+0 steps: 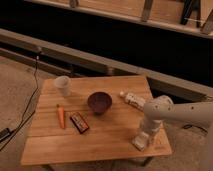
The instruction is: Place the white sponge in the ceramic bowl
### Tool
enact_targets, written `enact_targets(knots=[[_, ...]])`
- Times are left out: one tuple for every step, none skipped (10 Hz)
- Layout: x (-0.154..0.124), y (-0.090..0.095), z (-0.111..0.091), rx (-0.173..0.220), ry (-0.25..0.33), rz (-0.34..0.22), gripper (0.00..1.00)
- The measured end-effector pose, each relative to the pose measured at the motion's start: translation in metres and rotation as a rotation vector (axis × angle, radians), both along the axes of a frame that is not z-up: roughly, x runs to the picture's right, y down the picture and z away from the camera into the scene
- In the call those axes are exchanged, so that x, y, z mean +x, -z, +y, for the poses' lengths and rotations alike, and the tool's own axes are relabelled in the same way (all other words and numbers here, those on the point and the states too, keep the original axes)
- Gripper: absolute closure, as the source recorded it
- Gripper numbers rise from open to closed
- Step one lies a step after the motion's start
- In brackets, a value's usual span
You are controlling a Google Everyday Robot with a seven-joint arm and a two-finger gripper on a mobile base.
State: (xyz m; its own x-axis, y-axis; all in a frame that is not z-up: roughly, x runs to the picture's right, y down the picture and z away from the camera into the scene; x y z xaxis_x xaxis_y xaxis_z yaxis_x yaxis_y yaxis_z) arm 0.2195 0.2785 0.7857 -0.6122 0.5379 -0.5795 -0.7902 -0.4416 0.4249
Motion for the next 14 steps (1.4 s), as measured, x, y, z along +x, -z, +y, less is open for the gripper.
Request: enact_targets(knots=[[0.000,-0.001,0.002,-0.007,0.006,0.003,0.46],[0.000,-0.003,0.003,-0.012,0.010,0.005,0.57],[0.000,-0.003,0.004,-0.015,0.015,0.006,0.66],[0.000,-0.004,0.004,-0.016,0.016,0.007,0.74],[-0.001,-0.004,0.004,-0.018,0.018,0.008,0.88],[-0.001,-0.004,0.002,-0.017,0.021,0.008,0.96],[-0.001,-0.003,-0.001,-0.015,0.028,0.009,1.00],[-0.002,-0.001,-0.004,-0.017,0.041,0.010,1.00],[-0.005,0.003,-0.014,-0.013,0.067,0.010,1.00],[-0.006,0.006,-0.021,-0.008,0.090,0.008,1.00],[-0.011,0.009,-0.032,-0.001,0.114,0.005,1.00],[-0.020,0.016,-0.047,0.010,0.157,-0.008,1.00],[-0.033,0.022,-0.063,0.024,0.202,-0.028,1.00],[-0.045,0.027,-0.075,0.036,0.239,-0.051,1.00]])
